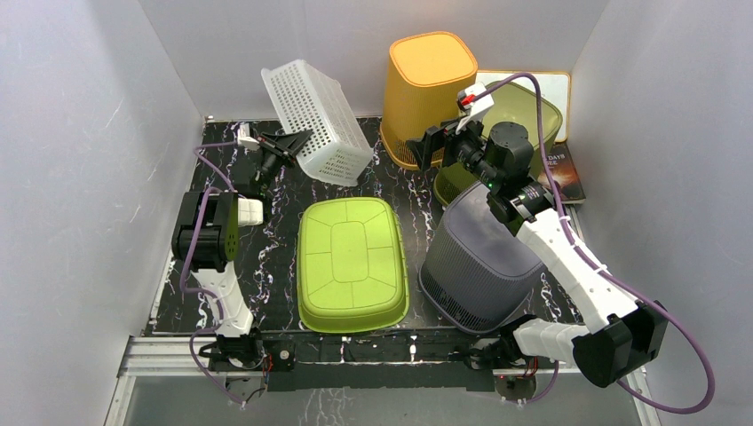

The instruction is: Turn the large container upside down

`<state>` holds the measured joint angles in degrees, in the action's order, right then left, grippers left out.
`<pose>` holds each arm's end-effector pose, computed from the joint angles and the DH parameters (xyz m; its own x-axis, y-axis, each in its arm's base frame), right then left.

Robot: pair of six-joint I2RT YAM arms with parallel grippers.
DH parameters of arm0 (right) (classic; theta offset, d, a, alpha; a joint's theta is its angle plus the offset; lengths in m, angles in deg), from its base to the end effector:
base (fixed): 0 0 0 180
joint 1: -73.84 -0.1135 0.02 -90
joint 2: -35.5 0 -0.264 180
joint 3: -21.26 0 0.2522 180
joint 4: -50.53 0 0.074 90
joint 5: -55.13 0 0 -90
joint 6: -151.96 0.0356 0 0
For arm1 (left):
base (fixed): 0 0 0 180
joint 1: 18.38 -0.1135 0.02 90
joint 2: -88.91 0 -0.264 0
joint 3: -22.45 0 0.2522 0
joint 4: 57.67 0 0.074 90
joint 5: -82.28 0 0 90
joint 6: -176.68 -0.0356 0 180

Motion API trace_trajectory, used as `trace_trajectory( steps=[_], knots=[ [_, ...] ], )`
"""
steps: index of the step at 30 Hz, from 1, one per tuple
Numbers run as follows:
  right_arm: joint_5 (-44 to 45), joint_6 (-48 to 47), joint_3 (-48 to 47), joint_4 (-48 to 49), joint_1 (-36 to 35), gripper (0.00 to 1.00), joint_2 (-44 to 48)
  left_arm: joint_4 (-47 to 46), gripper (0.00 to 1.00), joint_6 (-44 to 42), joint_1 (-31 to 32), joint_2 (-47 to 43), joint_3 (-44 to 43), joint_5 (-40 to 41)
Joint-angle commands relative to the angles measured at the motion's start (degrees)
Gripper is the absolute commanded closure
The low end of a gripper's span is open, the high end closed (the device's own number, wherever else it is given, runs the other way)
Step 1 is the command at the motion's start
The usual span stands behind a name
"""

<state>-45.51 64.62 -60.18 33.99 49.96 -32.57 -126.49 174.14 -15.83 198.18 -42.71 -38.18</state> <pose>0.2493 0.1176 0.4107 -0.0768 0.0159 -0.9969 -0.5635 0.8242 0.0565 0.3821 -0.0351 0.2309 -0.4794 -0.8406 -0.2520 0.4393 0.0187 -0.8982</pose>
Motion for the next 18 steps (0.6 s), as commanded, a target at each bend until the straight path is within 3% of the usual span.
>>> trace_trajectory(
  steps=[1, 11, 18],
  knots=[
    [0.4, -0.4, -1.5, 2.1, 0.1, 0.03, 0.0, -19.7, 1.0, 10.6, -0.8, 3.6, 1.3, -2.6],
    [-0.9, -0.3, -1.6, 2.3, 0.1, 0.03, -1.4, -17.2, 1.0, 9.3, -7.0, 11.1, 9.0, -4.1],
    [-1.6, -0.1, -1.8, 2.4, 0.1, 0.03, -2.0, -7.9, 1.0, 2.7, -10.0, 13.2, 10.2, -5.4]
  ],
)
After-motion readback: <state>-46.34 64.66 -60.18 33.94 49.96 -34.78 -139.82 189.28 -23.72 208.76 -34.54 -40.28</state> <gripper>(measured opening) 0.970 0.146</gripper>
